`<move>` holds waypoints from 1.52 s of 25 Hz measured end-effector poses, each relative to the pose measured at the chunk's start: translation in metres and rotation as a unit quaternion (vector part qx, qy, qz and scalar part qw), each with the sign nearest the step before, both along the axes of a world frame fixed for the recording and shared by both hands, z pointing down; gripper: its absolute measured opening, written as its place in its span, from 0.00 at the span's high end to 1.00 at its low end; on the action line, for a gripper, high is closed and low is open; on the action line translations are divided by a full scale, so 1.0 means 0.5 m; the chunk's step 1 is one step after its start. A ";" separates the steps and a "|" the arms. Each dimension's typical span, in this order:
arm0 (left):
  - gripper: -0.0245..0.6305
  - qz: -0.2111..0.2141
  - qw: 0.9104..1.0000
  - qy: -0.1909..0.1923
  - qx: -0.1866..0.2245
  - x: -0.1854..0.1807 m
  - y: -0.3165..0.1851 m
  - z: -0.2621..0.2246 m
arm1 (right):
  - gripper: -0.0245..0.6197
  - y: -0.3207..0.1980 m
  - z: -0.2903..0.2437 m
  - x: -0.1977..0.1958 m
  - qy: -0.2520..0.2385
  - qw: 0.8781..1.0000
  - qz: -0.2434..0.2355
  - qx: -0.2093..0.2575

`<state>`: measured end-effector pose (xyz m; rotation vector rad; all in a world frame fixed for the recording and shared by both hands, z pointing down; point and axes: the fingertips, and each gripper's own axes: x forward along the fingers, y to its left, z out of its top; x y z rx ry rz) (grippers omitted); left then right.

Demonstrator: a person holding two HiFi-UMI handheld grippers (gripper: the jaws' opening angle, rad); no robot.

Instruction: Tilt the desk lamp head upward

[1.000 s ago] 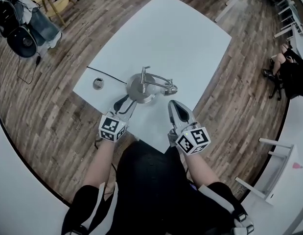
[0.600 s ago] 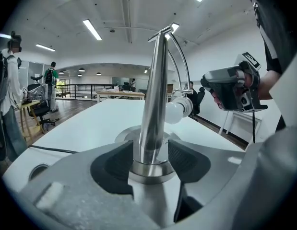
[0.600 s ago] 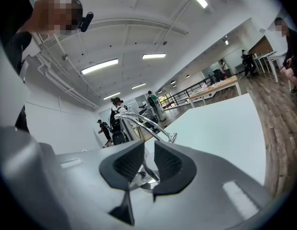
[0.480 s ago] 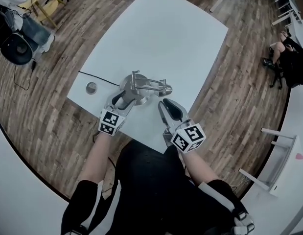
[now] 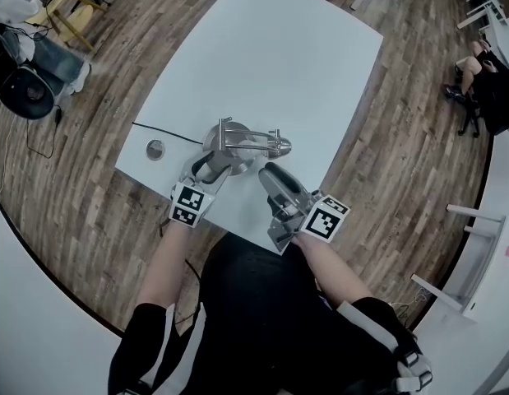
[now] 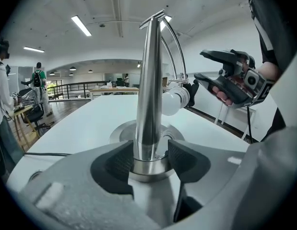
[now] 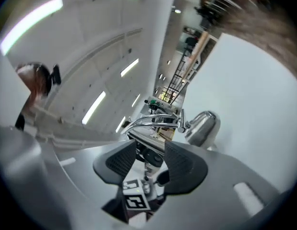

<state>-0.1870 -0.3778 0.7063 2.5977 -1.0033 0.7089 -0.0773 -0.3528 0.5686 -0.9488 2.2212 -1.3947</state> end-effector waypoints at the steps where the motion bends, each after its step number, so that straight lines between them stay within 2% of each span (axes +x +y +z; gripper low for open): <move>1: 0.61 0.001 1.000 -0.001 0.000 0.000 0.001 0.001 | 0.67 -0.007 -0.007 -0.002 -0.046 0.999 0.007 -0.015; 2: 0.61 0.002 1.000 -0.001 0.000 0.000 0.002 0.002 | 0.64 -0.014 -0.013 -0.003 -0.081 0.996 0.015 -0.028; 5: 0.61 0.002 1.000 -0.001 0.001 0.000 0.003 0.002 | 0.64 -0.034 -0.010 0.003 -0.159 0.983 0.050 -0.077; 10: 0.61 0.003 1.000 0.000 0.003 0.001 0.001 0.003 | 0.65 -0.066 0.024 0.017 -0.261 0.947 0.104 -0.154; 18: 0.61 0.010 1.000 0.001 0.004 0.007 0.003 0.004 | 0.67 -0.087 0.064 0.045 -0.335 0.899 0.178 -0.217; 21: 0.61 0.011 1.000 0.002 0.005 0.007 0.003 0.005 | 0.71 -0.090 0.070 0.046 -0.343 0.889 0.195 -0.233; 23: 0.61 0.013 1.000 0.001 0.005 0.006 0.003 0.006 | 0.72 -0.090 0.070 0.045 -0.344 0.887 0.198 -0.236; 25: 0.61 0.015 1.000 0.001 0.004 0.006 0.003 0.006 | 0.72 -0.090 0.064 0.046 -0.339 0.890 0.200 -0.230; 38: 0.61 0.018 1.000 -0.006 0.004 0.004 -0.001 0.011 | 0.80 -0.098 -0.020 0.084 -0.246 0.936 0.206 -0.144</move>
